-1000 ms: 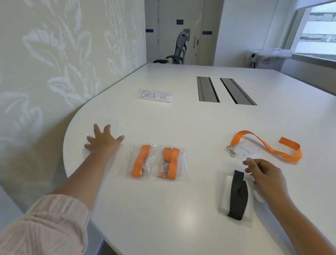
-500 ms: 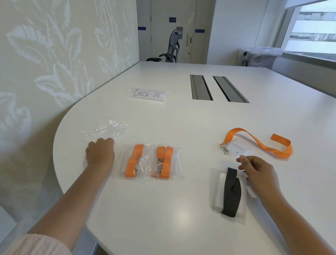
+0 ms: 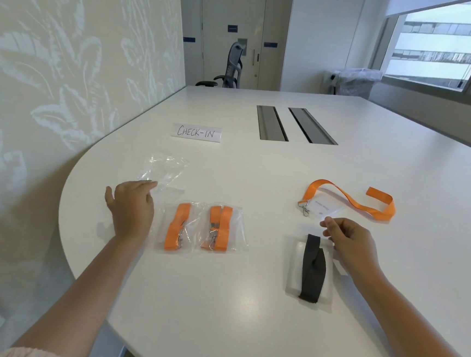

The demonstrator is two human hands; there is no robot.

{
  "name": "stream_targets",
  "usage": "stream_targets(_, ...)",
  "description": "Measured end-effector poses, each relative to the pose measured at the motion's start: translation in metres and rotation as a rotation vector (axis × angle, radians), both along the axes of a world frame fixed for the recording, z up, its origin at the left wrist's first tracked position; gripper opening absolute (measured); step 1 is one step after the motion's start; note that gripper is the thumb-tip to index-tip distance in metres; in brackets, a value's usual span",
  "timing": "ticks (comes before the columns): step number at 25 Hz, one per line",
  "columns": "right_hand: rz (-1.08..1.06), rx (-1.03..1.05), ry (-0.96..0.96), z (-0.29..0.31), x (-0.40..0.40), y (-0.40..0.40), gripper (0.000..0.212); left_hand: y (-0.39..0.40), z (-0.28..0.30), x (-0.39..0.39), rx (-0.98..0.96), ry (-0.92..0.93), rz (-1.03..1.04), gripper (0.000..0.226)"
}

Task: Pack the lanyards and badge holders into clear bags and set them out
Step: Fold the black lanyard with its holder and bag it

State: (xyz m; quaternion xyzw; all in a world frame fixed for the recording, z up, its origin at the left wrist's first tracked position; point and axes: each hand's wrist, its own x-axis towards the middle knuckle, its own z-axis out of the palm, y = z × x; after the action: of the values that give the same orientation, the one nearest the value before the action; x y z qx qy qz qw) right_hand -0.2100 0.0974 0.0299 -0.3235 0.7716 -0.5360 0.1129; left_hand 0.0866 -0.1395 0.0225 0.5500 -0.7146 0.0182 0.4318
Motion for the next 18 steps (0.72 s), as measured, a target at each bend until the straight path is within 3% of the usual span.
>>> stream_targets(8,0.012,-0.115,0.041,0.010,0.004,0.005,0.025,0.083,0.040,-0.088,-0.102,-0.044,-0.484,0.048)
stream_targets(13,0.071,-0.304,-0.148,0.020,0.005,0.011,0.040,0.124,0.034,-0.128,-0.122,-0.230,-0.810,0.055)
stream_targets(18,0.011,-0.385,-0.224,0.022,-0.003,0.013,0.026,0.124,0.028,-0.136,-0.146,-0.283,-0.901,0.060)
